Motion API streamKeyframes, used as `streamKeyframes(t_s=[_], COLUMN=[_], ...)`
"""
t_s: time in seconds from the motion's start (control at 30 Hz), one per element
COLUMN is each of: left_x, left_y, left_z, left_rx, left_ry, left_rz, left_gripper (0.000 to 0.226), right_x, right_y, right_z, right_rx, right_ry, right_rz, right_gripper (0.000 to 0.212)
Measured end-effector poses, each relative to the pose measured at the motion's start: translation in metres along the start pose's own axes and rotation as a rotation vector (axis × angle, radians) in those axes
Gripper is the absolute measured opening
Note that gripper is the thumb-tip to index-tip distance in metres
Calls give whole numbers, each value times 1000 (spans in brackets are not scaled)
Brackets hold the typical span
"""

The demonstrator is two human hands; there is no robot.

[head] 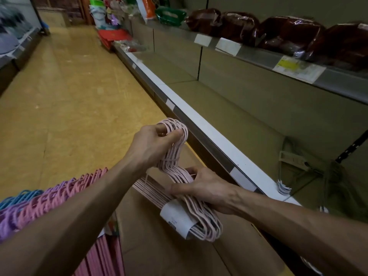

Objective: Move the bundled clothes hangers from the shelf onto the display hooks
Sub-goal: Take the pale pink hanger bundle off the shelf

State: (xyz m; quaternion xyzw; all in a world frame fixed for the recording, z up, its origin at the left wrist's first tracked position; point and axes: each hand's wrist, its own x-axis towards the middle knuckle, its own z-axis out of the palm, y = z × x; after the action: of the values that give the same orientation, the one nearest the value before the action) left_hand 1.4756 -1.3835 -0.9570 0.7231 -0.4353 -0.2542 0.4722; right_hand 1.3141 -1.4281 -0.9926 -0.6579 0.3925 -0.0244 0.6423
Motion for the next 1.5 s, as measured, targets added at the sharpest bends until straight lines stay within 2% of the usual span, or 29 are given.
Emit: streamKeyframes(t_s=[0.13,0.27,0.4,0.6,0.67,0.77,0.83,0.97,1.07,1.2,1.3,1.43,1.5], left_x=[0,1,-1,-11,-17,-22,-23,-28,-29,-34,-34,-30,-28], left_y=[-12,-21,-22,-26,-30,-39,-49,-64,-76,-89,-93,-95,-94], left_z=[-11,-21,-33,-67,-78,-93,-102,-118,-127,-132,-132,-128,-126], left_rx=[-38,-42,5,276,495,880,979,871,858,834,810,788,799], left_ry=[-20,-59,-123,-281,-329,-377,-416,-538,-538,-495,-484,-483,-484], left_rz=[-57,-101,-115,-153,-149,-172,-193,-176,-207,-224,-220,-218,-213], left_gripper=[35,37,44,46,51,80,96,84,84,82,82,85,85], right_x=[6,16,29,49,55,59,64,74,80,85,87,84,83], right_y=[1,10,23,46,54,63,68,73,74,75,77,81,83], right_z=[-3,-3,6,32,41,57,70,99,115,132,136,136,136], right_rx=[167,376,512,574,525,443,358,240,220,196,194,208,209], right_ry=[-49,-158,-243,-251,-222,-182,-148,-82,-95,-134,-168,-206,-218], right_rz=[100,191,196,142,127,116,108,86,76,83,77,51,39], right_gripper=[60,48,52,64,63,68,66,58,47,72,75,46,42])
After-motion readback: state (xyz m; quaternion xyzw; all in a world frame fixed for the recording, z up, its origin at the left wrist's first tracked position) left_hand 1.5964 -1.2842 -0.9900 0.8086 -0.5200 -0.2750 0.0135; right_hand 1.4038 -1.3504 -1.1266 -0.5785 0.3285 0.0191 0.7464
